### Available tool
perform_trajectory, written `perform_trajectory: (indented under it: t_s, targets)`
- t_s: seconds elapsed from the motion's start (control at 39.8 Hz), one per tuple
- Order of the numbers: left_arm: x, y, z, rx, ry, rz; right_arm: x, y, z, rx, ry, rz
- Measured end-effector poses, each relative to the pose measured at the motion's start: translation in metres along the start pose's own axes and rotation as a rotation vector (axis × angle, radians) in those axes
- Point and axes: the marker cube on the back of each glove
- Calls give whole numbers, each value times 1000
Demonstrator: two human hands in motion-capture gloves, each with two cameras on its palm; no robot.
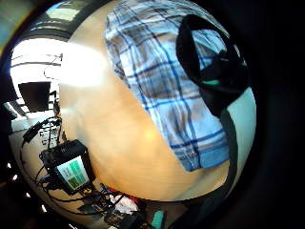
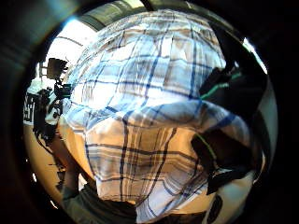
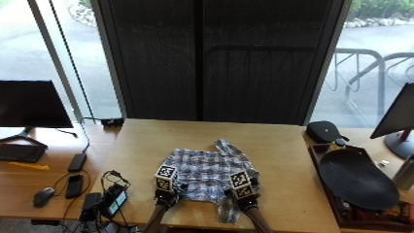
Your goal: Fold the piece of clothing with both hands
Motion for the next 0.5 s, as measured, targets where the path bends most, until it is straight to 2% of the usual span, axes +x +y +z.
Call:
perform_trajectory:
  t_s: [0.1,0.2,0.23,0.33,0.38,0.5]
  targets:
    - [-17,9,-13,-44,-211,-189,6,-1,-9,-2,-10,-32]
    - [3,38,-50,-116,-285,-301,16,6,-33,-68,-111,-112]
    - [7,41,-56,-137,-272,-285,19,8,-41,-83,-137,-132]
    - [7,32,-68,-154,-182,-78,31,13,-72,-99,-224,-198]
    - [10,34,-80,-148,-180,-47,38,15,-88,-96,-262,-223]
    - [21,33,-119,-92,-211,-34,55,6,-125,-111,-357,-264]
